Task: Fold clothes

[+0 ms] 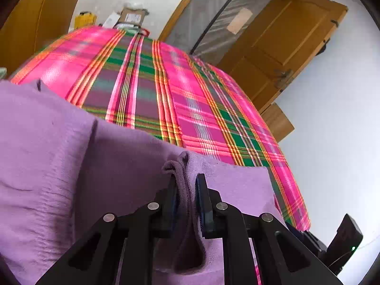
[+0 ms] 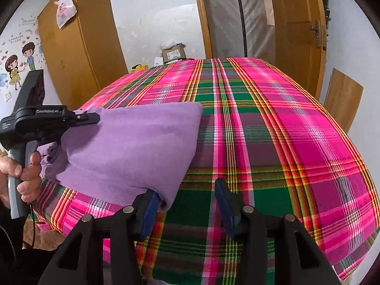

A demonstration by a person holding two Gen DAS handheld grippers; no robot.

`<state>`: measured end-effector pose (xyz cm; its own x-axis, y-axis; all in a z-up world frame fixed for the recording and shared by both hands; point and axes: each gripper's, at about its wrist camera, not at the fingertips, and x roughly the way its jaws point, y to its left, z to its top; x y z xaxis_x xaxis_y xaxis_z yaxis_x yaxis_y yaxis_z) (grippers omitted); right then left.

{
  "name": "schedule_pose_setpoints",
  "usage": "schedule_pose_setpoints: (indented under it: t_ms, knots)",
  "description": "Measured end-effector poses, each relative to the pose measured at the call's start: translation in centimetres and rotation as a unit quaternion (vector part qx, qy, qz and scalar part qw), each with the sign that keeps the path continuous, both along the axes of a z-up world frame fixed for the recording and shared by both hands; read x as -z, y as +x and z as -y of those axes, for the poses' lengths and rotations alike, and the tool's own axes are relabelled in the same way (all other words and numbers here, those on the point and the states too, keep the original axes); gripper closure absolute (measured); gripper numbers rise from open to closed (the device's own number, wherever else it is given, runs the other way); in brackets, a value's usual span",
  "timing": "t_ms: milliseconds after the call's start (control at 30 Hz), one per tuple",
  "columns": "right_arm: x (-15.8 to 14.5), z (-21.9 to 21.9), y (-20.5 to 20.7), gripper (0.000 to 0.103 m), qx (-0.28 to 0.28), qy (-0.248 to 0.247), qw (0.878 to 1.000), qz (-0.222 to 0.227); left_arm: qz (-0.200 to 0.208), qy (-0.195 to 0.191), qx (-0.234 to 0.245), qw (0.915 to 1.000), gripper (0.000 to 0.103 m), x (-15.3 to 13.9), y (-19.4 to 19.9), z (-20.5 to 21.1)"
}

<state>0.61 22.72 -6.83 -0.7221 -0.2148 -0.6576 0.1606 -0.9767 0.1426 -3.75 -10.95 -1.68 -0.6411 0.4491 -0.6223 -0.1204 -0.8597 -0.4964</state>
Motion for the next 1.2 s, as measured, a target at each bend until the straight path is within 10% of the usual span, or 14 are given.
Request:
schedule_pose_setpoints:
  t_ms: [600, 767, 1200]
  knots:
    - [-1.6, -2.4, 2.2, 0.057, -0.051, -0.036, 0.998, -0.027, 0.005, -0.01, -0.051, 0.9986, 0.084, -1.1, 2.5, 3.4]
    - [-2.7, -2.2, -0.6, 0.091, -0.051, -0.044, 0.997, -0.036, -0.013, -0.03, 0.0, 0.9995, 0.084, -1.4, 3.8, 0.6]
    - [-2.1, 0.3, -11.3, 0.093, -0.075, -0.041, 0.996, 0.023, 0.009, -0.027, 0.04, 0.9988, 0.084, 1.4, 3.9, -0.8]
